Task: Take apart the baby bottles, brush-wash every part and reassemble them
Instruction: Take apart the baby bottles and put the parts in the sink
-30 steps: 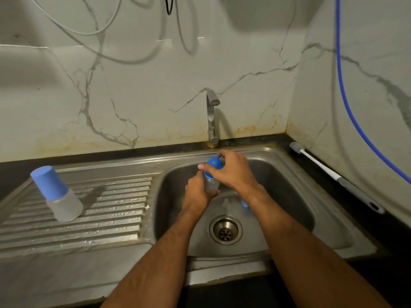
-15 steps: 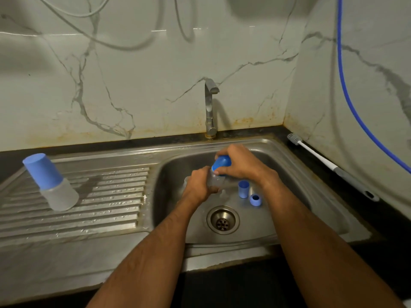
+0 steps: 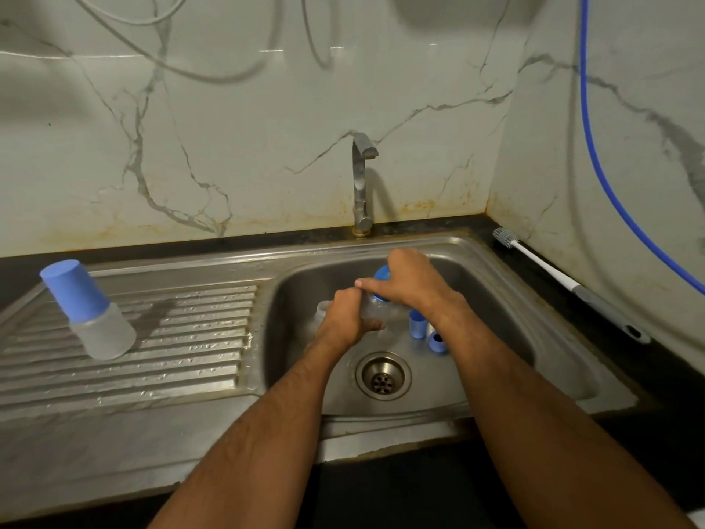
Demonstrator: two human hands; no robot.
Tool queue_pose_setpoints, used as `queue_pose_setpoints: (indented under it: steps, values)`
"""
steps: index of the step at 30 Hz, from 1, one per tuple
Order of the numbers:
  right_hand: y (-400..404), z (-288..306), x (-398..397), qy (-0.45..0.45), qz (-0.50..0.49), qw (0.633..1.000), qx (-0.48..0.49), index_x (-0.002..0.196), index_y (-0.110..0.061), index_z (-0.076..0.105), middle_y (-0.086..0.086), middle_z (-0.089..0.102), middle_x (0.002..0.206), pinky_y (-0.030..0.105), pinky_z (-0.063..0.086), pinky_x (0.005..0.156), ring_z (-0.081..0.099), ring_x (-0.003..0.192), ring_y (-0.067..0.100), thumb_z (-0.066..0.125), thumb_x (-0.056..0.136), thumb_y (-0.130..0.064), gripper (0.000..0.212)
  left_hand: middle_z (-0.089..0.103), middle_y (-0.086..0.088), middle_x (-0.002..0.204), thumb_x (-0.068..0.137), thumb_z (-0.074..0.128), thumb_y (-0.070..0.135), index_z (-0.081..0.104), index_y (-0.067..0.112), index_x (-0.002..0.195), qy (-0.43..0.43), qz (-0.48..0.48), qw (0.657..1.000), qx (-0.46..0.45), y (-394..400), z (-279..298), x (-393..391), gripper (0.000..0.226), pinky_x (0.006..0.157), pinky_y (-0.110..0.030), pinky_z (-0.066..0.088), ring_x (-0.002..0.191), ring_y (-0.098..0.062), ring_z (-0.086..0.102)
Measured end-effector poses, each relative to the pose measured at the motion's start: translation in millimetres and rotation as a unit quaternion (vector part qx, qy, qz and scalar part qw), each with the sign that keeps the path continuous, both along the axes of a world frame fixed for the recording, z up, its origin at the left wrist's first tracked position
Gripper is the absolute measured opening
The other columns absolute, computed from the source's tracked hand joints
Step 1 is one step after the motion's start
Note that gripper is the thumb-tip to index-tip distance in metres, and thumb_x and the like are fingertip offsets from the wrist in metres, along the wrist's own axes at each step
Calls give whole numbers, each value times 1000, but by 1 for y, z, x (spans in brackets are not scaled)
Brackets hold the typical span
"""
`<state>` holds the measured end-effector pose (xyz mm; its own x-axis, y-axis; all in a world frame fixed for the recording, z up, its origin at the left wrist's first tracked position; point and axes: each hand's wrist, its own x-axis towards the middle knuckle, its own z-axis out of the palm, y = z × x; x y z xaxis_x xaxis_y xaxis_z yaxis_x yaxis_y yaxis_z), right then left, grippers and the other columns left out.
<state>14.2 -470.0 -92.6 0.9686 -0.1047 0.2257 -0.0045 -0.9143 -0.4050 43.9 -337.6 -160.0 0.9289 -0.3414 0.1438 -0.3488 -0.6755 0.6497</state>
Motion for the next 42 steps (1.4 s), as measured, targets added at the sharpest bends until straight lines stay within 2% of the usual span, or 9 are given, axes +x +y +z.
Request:
queue_pose_setpoints:
  steps: [3, 7, 11, 15, 19, 22, 33, 39, 42]
  values:
    - [-13, 5, 0, 20, 60, 998, -28, 88, -20, 64, -3, 63, 84, 21, 41, 62, 56, 73, 7, 80, 82, -48, 33, 67, 1, 118, 76, 87, 26, 59, 15, 130, 3, -20, 1000, 3, 4, -1, 2, 61, 81, -15, 36, 106, -11, 61]
    - [-34, 23, -2, 6, 115, 993, 26, 114, -24, 75, -6, 71, 110, 31, 52, 86, 64, 100, 12, 91, 71, -28, 46, 70, -3, 113, 69, 91, 29, 64, 12, 123, 10, 0, 1000, 16, 15, -5, 8, 63, 84, -23, 45, 105, -18, 64]
    - [-51, 17, 0, 51, -6, 997, 65, 111, -18, 74, -1, 68, 102, 27, 45, 82, 62, 94, 17, 91, 73, -22, 42, 67, -5, 121, 68, 91, 28, 61, 15, 125, 8, 66, 997, -36, 20, -7, 12, 66, 99, -44, 53, 114, -22, 62]
    - [-61, -14, -4, 211, -107, 971, -17, 105, -3, 72, 11, 71, 94, 26, 50, 62, 66, 73, 23, 74, 79, -7, 27, 67, -6, 121, 69, 91, 28, 60, 13, 124, -4, 85, 995, -56, 26, -6, 14, 65, 99, -42, 54, 114, -21, 62]
    - [-69, -33, -17, 301, -138, 942, -51, 94, -5, 67, 15, 65, 97, 36, 56, 70, 65, 77, 29, 76, 76, -4, 21, 68, -6, 120, 70, 91, 28, 61, 12, 123, -6, 81, 994, -72, 20, -5, 13, 63, 97, -40, 54, 112, -21, 63]
    - [-69, -47, -20, 279, -159, 946, -48, 86, -7, 65, 16, 70, 103, 39, 59, 73, 66, 76, 30, 85, 71, -6, 25, 68, -5, 118, 69, 91, 27, 61, 13, 121, -8, 79, 993, -81, 18, -6, 12, 61, 96, -37, 55, 110, -19, 64]
    - [-70, -80, -20, 309, -153, 933, -98, 137, -8, 54, 14, 55, 142, 33, 48, 90, 57, 127, 31, 69, 88, -12, 51, 69, -2, 115, 67, 92, 32, 62, 15, 118, -26, 75, 992, -98, 16, -3, 16, 62, 93, -39, 57, 106, -17, 65]
    - [-67, -78, -16, 307, -148, 933, -116, 122, -8, 65, 12, 66, 126, 32, 50, 79, 65, 115, 29, 78, 80, -9, 44, 68, -2, 114, 67, 92, 31, 60, 16, 117, -26, 87, 991, -102, 16, -8, 15, 61, 91, -35, 56, 105, -15, 64]
    - [-70, -61, -4, 175, -170, 967, -75, 107, -7, 69, 13, 71, 108, 36, 55, 77, 69, 99, 31, 75, 84, -15, 25, 67, -1, 114, 68, 92, 29, 60, 16, 118, -30, 86, 990, -104, 16, -8, 12, 61, 89, -31, 54, 102, -13, 61]
